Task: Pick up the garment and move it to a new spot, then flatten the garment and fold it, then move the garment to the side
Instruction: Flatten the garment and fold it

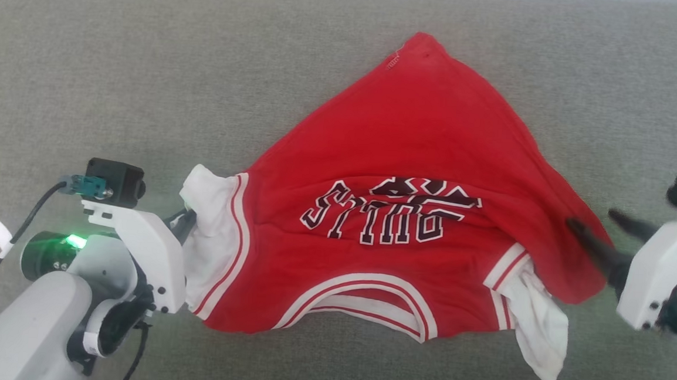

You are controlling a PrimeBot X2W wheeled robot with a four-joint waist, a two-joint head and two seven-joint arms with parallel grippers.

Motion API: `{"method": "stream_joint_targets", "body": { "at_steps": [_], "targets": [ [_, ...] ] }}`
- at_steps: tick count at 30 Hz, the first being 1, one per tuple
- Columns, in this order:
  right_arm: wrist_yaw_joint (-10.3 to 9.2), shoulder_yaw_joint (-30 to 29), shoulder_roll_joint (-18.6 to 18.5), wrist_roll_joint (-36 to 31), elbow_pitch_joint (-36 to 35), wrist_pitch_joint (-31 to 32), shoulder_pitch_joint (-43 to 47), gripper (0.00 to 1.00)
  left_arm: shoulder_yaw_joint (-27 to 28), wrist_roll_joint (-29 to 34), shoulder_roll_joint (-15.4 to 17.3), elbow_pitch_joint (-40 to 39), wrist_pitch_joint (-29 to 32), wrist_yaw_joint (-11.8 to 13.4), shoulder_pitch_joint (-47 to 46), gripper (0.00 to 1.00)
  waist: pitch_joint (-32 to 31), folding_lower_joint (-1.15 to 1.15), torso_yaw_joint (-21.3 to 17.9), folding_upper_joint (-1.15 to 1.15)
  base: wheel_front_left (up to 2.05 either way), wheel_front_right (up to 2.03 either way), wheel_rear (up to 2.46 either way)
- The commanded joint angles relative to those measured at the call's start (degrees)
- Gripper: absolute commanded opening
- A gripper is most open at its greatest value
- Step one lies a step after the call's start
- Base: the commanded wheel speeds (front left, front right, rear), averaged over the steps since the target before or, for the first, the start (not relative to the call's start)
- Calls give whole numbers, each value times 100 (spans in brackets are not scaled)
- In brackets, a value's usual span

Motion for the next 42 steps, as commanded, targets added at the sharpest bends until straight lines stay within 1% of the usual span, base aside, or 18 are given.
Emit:
{"method": "stream_joint_targets", "body": {
  "at_steps": [1,5,6,11,14,17,18,22,27,30,37,39,40,41,42],
  "targets": [
    [0,-14,44,-39,-121,25,-148,100,-17,-13,-42,-4,-2,34,58,0,19,0,47,0,0,0,0],
    [0,117,12,-80,-267,-2,-609,100,-53,-5,-115,2,-24,4,-50,0,96,0,212,0,0,0,0],
    [0,137,42,-49,-210,-43,-768,100,-66,-6,-147,9,-39,-11,-78,0,120,0,260,0,0,0,0],
    [0,644,-220,-38,271,-336,-1715,100,-181,33,-340,110,-110,-146,-267,0,302,0,591,0,0,0,0],
    [0,1055,-438,-61,804,-666,-2367,100,-264,45,-498,231,-166,-246,-400,0,426,0,826,0,0,0,0],
    [0,1469,-609,-23,1483,-954,-3006,100,-363,61,-672,391,-233,-366,-543,0,548,0,1072,0,0,0,0],
    [-1,1628,-687,-28,1737,-1019,-3204,100,-397,68,-737,449,-251,-404,-591,0,587,0,1162,0,0,0,0],
    [0,2139,-799,56,2727,-1155,-3940,100,-510,92,-956,715,-338,-564,-778,0,726,0,1469,0,0,0,0],
    [0,2826,-927,187,3765,-909,-4602,100,-611,99,-1179,1025,-453,-739,-952,0,878,0,1789,0,0,0,0],
    [-1,3255,-985,386,4272,-476,-4816,100,-656,92,-1280,1207,-520,-822,-1012,0,944,0,1922,0,0,0,0],
    [-5,4061,-1044,751,5227,445,-4763,100,-710,60,-1432,1556,-653,-970,-1123,0,1036,0,2056,0,0,0,0],
    [-3,4239,-1054,853,5357,676,-4731,100,-710,52,-1449,1632,-677,-979,-1170,0,1045,0,2059,0,0,0,0],
    [-3,4326,-1060,914,5381,809,-4742,33,-708,48,-1456,1667,-682,-994,-1193,0,1045,0,2054,0,0,0,0],
    [-3,4326,-1060,914,5381,809,-4742,33,-708,48,-1456,1667,-682,-994,-1193,0,1045,0,2054,0,0,0,0],
    [1,4376,-1072,986,5377,884,-4770,0,-701,40,-1461,1698,-682,-1008,-1217,0,1044,0,2043,0,0,0,0]
  ]
}}
